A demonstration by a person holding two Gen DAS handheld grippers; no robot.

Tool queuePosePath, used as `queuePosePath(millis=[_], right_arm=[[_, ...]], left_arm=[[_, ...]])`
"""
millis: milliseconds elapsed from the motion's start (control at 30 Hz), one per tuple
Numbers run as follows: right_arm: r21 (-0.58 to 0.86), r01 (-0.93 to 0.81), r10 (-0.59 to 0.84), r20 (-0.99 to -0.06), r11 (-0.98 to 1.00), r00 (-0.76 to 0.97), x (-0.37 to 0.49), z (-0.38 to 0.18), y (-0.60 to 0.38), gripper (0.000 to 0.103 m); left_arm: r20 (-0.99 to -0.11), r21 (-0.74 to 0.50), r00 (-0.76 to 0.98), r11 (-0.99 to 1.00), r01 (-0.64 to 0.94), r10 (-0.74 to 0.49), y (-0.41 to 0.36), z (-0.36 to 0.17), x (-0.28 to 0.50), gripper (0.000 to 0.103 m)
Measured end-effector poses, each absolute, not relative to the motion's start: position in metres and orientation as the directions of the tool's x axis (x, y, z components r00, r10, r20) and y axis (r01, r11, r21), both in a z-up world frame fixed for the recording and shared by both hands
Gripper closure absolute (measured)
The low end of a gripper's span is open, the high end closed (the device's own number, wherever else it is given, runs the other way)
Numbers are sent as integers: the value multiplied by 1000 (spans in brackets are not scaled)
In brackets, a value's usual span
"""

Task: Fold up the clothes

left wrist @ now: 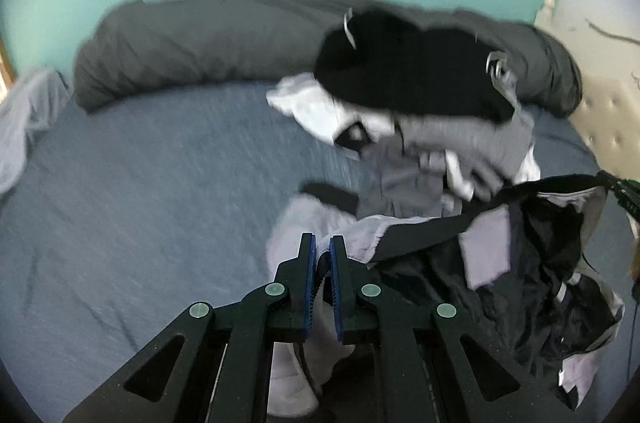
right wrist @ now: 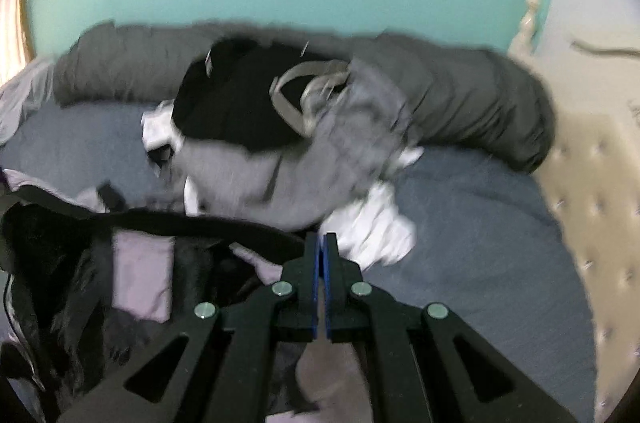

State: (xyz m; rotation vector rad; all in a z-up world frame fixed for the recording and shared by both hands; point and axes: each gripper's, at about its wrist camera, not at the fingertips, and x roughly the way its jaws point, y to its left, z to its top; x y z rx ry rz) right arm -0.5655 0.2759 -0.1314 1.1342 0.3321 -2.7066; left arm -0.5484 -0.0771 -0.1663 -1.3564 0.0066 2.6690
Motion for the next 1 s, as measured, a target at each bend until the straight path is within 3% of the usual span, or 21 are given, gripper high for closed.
queuePosePath(millis=[133, 333, 400, 433, 600, 1000], right_arm=[[-87, 318, -136, -775, -944, -617, -569, -180, 264, 101], [-27, 307, -182, -756, -951, -629, -539, -190, 273, 94], [26, 302, -223, -738, -953, -637, -522, -183, 281, 74], [47, 300, -239, -727, -953, -644, -511, -179, 286, 66], [161, 317, -332, -711, -935, -619, -449, -167, 308, 57], [323, 215, -388, -757, -922, -526, -308, -207, 343, 51]], left_arm=[[-841, -67, -521, -982, -174, 149, -61, -211, -545, 89], [-821, -131, -534, -977, -171, 203, -74, -204, -516, 75], [-805, -134, -558, -978, -161, 202, -84, -191, -501, 52], [-796, -152, -565, -975, -162, 218, -91, -185, -489, 51], [-795, -174, -561, -973, -152, 230, -116, -179, -439, 51], [-842, -212, -476, -967, -140, 253, -125, -217, -323, 50]])
